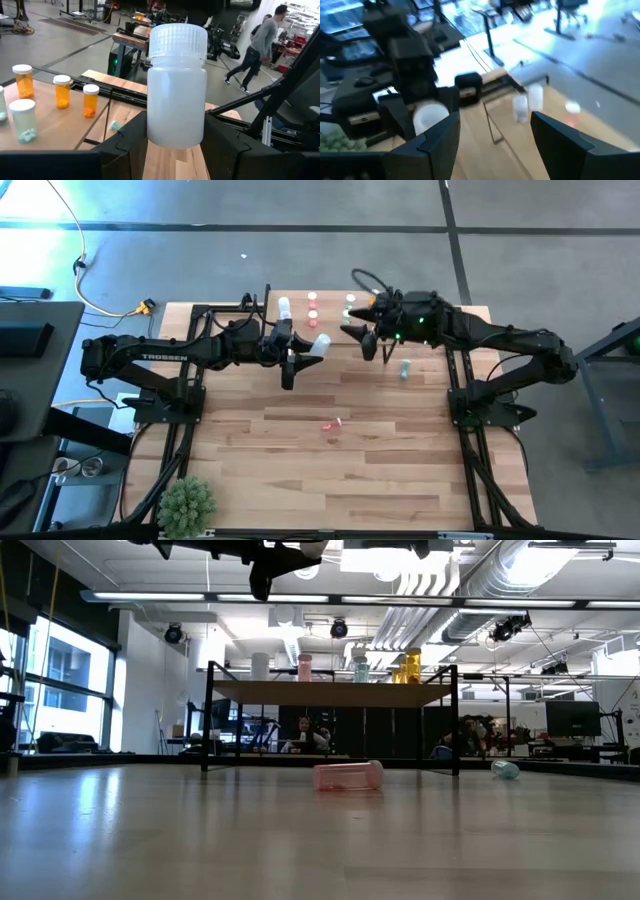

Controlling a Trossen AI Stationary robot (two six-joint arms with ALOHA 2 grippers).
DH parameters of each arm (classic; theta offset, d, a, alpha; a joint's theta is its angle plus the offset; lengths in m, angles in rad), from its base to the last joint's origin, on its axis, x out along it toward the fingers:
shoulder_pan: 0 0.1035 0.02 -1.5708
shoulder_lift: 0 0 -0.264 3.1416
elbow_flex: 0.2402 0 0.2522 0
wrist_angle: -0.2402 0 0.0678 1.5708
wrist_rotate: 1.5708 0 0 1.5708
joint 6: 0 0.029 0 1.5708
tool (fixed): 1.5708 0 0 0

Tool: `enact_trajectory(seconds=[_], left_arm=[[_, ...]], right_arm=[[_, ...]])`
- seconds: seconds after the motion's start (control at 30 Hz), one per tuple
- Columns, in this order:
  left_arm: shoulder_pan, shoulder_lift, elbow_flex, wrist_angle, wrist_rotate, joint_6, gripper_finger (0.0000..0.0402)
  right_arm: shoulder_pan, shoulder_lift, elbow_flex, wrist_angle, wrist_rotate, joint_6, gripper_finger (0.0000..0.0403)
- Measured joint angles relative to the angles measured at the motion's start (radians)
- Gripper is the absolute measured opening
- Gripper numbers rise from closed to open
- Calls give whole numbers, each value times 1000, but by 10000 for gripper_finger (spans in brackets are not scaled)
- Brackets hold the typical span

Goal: Pick and place medicine bottles onto shelf by color
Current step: Put the white pill bottle on the shelf aligned with the other white pill bottles

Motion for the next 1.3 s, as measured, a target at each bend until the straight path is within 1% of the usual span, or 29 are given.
enact_trajectory(seconds=[0.13,0.23,0.3,0.37,0.47,0.5,0.63,0.77,1.07,1.3], left_arm=[[1,0,0,7,-1,0,145],[1,0,0,10,-5,5,143],[1,0,0,11,-9,21,142],[1,0,0,13,-11,27,143],[1,0,0,14,-11,34,144],[1,0,0,14,-11,43,144],[1,0,0,14,-13,62,142],[1,0,0,16,-33,61,144],[1,0,0,81,-85,61,144],[1,0,0,154,-89,79,142]], right_arm=[[-43,-4,0,136,-112,-107,233],[-73,-4,0,224,-168,-182,233],[-94,1,0,284,-213,-202,233],[-112,16,1,351,-284,-206,233],[-121,47,2,377,-366,-194,233],[-121,56,2,353,-382,-190,233],[-110,89,0,295,-395,-182,233],[-88,95,0,259,-395,-183,233],[-76,95,0,254,-395,-131,233],[-71,95,0,254,-395,-119,233]])
